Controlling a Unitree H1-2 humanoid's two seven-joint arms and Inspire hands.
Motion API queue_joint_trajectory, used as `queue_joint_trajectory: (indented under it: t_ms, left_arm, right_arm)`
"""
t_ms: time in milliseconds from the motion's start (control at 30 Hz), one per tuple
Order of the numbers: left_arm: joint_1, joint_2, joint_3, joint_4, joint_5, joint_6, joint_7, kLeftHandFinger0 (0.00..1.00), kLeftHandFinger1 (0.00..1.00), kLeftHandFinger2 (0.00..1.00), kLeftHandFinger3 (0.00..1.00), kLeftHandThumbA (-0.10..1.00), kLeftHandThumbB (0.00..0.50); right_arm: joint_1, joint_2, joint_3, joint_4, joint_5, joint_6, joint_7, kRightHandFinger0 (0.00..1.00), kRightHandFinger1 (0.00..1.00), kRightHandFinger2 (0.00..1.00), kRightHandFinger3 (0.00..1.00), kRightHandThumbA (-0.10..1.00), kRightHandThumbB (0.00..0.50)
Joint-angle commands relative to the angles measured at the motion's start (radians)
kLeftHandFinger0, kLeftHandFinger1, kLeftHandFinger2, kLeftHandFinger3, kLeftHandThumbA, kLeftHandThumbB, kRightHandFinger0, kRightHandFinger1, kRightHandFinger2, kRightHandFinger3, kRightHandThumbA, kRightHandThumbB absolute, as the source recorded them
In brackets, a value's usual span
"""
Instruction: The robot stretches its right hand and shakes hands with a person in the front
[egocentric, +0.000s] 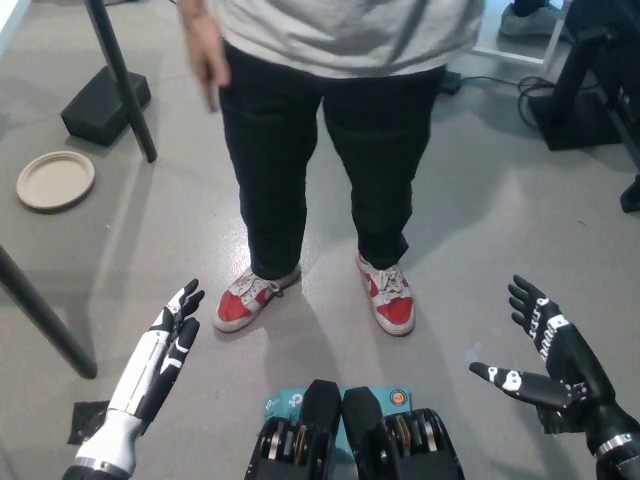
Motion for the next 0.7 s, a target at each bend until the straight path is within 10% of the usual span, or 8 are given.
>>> queue_joint_trajectory:
  t_ms: [0,667]
  left_arm:
    - [-0.001,0.009,0.006,-0.014,-0.012,-0.02,-0.004,1.0,1.0,1.0,1.0,1.0,0.134]
    - [0.01,0.008,0.009,-0.024,-0.007,-0.02,0.002,1.0,1.0,1.0,1.0,1.0,0.104]
  right_arm:
    - [-0.004,-0.019,0.007,-0.017,-0.008,-0.065,0.013,1.0,1.0,1.0,1.0,0.93,0.346]
    - [0.0,-0.029,0.024,-0.03,-0.018,-0.069,0.013,1.0,1.0,1.0,1.0,0.89,0.316]
